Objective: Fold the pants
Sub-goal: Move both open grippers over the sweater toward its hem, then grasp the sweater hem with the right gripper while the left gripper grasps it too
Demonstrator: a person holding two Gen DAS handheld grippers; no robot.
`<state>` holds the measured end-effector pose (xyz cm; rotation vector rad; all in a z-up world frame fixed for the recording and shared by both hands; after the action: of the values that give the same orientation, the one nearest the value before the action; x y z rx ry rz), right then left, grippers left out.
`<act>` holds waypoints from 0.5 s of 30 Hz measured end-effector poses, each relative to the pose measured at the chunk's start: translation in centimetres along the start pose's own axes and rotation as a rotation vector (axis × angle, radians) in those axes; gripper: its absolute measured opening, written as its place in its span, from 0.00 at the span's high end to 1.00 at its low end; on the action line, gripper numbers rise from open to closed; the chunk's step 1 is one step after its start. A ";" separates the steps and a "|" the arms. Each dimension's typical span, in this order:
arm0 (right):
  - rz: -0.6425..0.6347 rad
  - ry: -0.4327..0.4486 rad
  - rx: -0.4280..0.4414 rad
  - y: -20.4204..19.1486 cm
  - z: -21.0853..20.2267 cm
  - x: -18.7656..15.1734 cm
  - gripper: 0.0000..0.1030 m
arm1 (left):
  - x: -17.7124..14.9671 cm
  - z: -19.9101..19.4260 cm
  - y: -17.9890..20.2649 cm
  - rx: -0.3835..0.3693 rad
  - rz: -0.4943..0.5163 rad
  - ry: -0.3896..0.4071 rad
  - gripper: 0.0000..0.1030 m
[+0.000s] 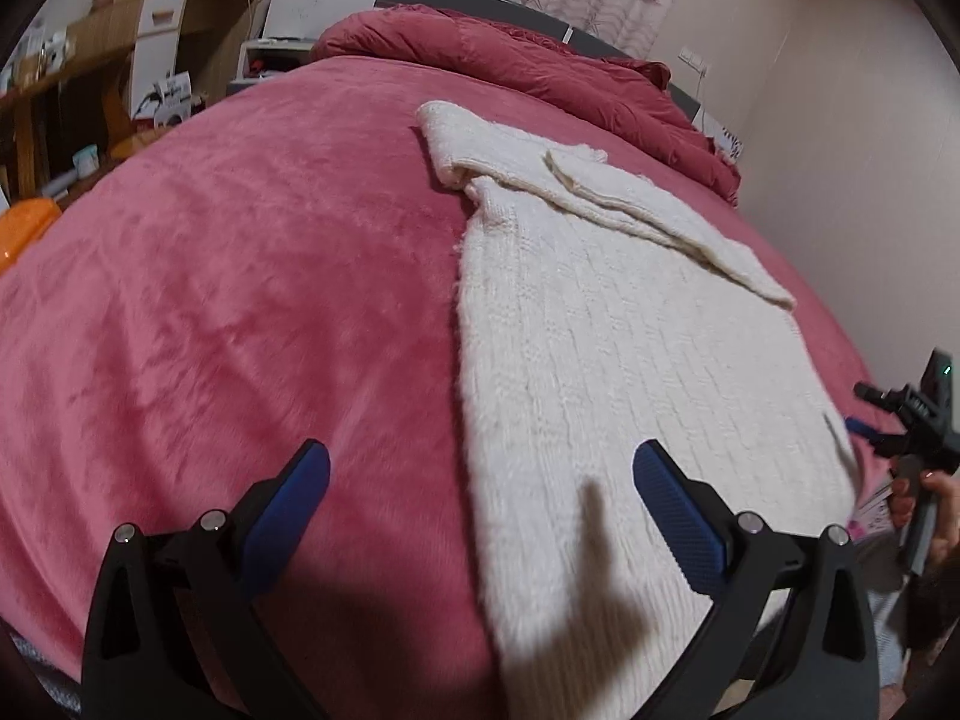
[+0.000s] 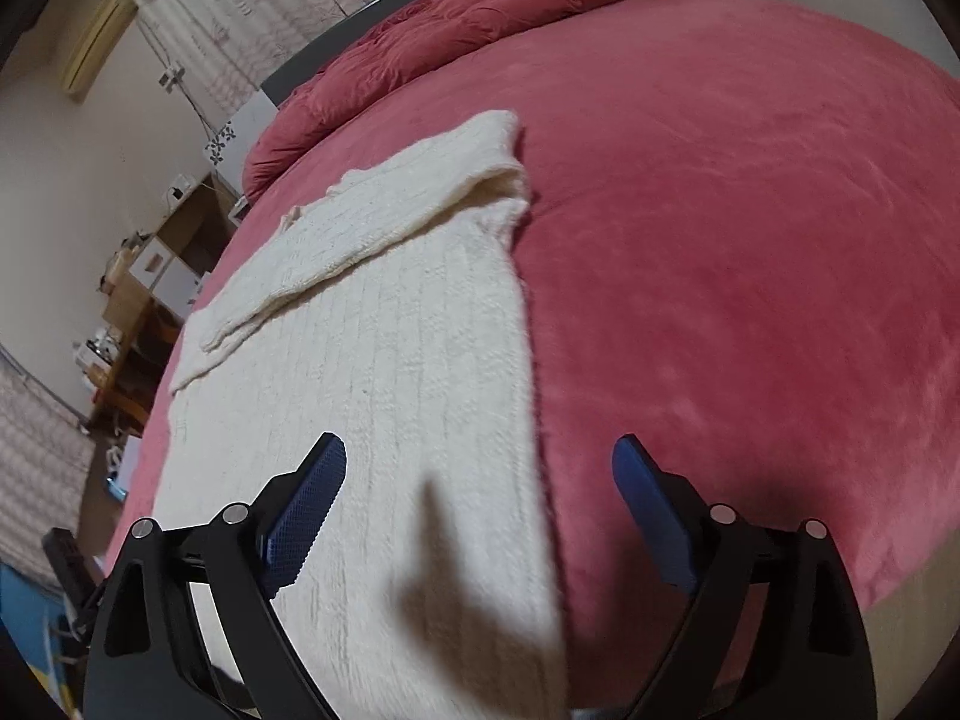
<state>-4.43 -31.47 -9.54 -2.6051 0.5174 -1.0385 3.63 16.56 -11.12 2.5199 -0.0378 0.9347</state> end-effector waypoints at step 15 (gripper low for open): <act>0.261 -0.263 0.402 4.0 1.6 -3.3 0.45 | -1.4 -0.1 -0.5 -0.240 -0.030 -0.154 0.21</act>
<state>-6.47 -33.45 -14.23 -2.2007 0.5067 -0.6275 2.57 16.87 -12.07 2.3555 -0.1506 0.6793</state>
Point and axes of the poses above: each gripper's, at about its wrist camera, not at the fingertips, and z roughly the way its jaws point, y to its right, x to its top, the point moved 3 cm from there along z, roughly the way its jaws point, and after that the axes turned 6 degrees about -z, right-handed, at the moved point
